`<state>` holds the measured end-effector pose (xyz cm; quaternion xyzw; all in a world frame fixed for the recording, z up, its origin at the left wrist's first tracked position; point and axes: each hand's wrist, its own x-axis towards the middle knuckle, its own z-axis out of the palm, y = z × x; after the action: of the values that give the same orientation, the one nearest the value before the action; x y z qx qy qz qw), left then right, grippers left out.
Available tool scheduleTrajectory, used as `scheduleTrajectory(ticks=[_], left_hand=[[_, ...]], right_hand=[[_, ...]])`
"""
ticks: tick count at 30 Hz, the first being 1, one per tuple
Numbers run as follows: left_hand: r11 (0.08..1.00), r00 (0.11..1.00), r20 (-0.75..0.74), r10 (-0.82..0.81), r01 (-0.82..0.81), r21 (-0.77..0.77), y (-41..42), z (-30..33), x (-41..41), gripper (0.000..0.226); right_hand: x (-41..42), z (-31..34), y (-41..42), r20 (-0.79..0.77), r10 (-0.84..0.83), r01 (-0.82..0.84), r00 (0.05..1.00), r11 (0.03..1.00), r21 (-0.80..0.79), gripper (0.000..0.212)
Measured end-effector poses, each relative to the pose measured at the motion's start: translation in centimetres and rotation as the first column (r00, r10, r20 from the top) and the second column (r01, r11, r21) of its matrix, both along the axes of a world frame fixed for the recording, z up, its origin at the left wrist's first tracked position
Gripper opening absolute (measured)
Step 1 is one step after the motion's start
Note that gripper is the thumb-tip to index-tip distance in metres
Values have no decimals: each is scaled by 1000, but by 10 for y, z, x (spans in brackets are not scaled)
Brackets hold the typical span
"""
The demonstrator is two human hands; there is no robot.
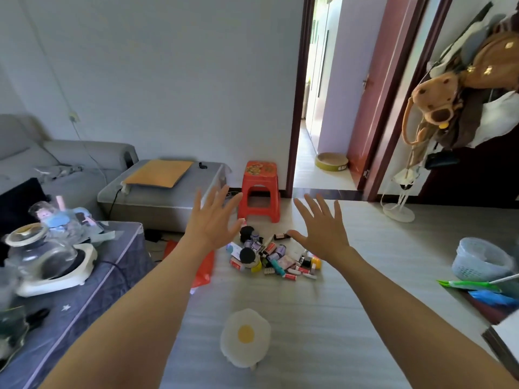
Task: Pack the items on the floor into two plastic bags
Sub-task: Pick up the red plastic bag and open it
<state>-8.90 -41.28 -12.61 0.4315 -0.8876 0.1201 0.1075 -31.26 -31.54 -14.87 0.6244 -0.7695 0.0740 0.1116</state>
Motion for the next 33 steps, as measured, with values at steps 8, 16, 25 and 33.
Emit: scheduleTrajectory(ticks=[8,16,25,33], left_hand=[[973,996,-38,82,-72,220,-98,-66,7,69],[938,987,-20,162,-148,312,-232,-123,67,60],[900,997,37,62,-72,430,-385,-151,106,60],[873,1000,15,-19,9,488,-480,-178,73,60]], right_hand=[[24,-60,-139,135,115,-130,984,985,112,73],[83,-112,-277,193,129,-165,973,970,180,69],[139,-155,-400,297,-19,-45,955,977,208,71],[106,-167,-480,315,-144,51,938,957,286,70]])
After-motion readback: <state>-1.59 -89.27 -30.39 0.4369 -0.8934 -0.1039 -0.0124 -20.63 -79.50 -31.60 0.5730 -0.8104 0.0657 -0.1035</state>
